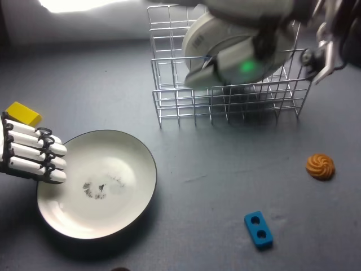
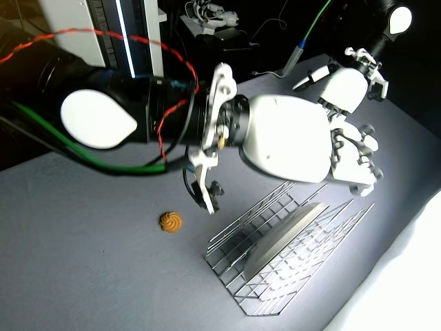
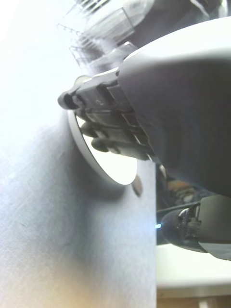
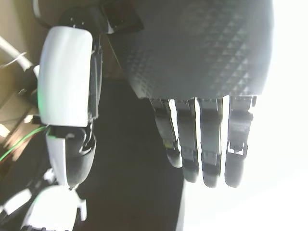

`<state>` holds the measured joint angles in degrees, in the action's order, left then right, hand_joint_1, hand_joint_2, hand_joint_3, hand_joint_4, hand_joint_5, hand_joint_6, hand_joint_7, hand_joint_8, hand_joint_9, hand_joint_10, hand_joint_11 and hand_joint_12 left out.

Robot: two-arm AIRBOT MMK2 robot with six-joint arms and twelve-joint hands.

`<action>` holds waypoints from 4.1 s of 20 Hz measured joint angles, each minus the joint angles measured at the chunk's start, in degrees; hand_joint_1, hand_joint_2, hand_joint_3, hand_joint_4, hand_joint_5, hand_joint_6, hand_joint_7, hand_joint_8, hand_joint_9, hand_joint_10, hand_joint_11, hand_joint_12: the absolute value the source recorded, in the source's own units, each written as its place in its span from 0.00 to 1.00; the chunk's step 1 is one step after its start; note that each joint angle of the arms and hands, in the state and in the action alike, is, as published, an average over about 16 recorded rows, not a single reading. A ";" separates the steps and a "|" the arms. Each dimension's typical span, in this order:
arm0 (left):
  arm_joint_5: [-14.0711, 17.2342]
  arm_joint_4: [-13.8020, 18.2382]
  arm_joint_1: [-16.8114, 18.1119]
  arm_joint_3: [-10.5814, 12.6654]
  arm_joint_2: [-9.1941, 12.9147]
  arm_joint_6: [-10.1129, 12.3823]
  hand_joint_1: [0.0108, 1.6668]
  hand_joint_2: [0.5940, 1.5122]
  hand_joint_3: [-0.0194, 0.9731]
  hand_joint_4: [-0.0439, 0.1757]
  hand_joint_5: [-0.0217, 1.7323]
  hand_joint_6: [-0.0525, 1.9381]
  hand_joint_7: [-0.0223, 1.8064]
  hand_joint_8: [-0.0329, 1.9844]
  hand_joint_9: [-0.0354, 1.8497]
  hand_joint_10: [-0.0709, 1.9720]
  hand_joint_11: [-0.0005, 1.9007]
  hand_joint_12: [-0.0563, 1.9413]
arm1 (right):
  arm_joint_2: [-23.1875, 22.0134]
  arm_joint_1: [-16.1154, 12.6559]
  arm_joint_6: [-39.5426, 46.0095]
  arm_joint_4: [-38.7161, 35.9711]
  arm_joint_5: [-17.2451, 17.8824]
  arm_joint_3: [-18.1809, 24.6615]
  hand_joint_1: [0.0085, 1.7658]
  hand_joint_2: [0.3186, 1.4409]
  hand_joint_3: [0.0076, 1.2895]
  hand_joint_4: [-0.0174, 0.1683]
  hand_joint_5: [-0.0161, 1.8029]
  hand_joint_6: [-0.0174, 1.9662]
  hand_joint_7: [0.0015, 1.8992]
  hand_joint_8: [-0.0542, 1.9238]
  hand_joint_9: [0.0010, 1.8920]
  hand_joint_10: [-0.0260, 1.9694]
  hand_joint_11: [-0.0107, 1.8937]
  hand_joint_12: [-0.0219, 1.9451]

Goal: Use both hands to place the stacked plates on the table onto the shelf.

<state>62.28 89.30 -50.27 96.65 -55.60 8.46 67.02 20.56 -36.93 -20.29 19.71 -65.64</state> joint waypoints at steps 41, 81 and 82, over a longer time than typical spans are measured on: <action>0.00 -0.64 -4.53 1.90 -1.62 4.18 0.00 0.51 0.03 0.17 0.03 0.02 0.02 0.01 0.01 0.01 0.01 0.04 | 27.65 8.36 -35.22 12.30 -3.40 -11.65 0.64 0.62 0.00 0.07 0.40 0.21 0.44 0.15 0.48 0.08 0.29 0.62; -0.03 3.11 13.69 2.09 1.20 5.58 0.00 0.52 0.03 0.22 0.05 0.03 0.04 0.02 0.03 0.01 0.01 0.04 | -8.65 -7.89 -36.06 47.54 -10.41 18.58 0.75 0.60 0.00 0.08 0.52 0.54 0.52 0.49 0.50 0.52 0.43 0.64; -0.05 3.12 13.68 2.10 1.20 5.58 0.00 0.52 0.03 0.22 0.05 0.03 0.04 0.02 0.03 0.01 0.01 0.04 | -9.27 -8.84 -36.09 49.83 -11.02 18.47 0.75 0.60 0.00 0.09 0.52 0.54 0.52 0.49 0.50 0.50 0.44 0.64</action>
<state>62.23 92.42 -36.59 98.75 -54.39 14.04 57.75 11.72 -73.02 29.54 8.69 -47.17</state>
